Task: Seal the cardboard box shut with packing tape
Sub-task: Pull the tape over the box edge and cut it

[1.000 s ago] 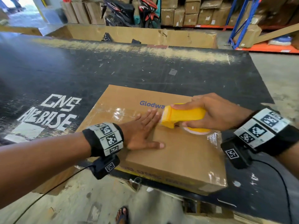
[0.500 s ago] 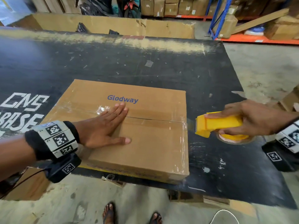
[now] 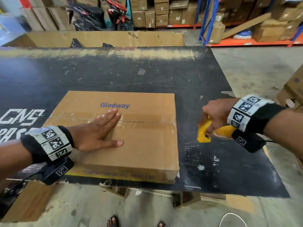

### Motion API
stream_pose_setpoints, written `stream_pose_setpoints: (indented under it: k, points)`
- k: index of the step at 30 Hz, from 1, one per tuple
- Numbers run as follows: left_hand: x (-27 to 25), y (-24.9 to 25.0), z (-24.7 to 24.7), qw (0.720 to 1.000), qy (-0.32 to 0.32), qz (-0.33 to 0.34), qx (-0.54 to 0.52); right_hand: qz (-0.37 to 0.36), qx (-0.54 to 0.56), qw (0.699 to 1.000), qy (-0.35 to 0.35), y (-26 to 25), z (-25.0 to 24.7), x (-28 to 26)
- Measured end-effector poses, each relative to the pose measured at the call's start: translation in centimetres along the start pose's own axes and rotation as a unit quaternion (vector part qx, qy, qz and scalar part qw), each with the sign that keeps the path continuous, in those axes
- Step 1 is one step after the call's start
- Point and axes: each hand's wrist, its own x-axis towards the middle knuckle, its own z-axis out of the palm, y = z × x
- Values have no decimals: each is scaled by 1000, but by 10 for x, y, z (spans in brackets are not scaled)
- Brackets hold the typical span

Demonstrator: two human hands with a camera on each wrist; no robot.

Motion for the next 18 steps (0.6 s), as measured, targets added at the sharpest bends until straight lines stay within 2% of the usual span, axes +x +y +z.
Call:
stream_pose_setpoints:
  k: [2,6,7,9,11,14,18]
  points:
    - [-2,1,1,1000,1,2,-11,43,-29,999,-15,10,33,-8]
    - [-3,11,-14,999,29,-15,-1,44,134,987,73,33,51,-35]
    - [-1,18,-22,998,68,1,12,46,167,980,95,35,50,-42]
    - [8,41,-42,982,171,74,20,39,214,966,142,38,53,-55]
    - [24,70,-59,959,220,177,3,43,290,934,204,37,57,-69]
    - [55,115,-72,933,203,297,26,37,411,865,286,27,64,-88]
    - [82,150,-74,941,120,302,91,24,482,786,385,-1,75,-106]
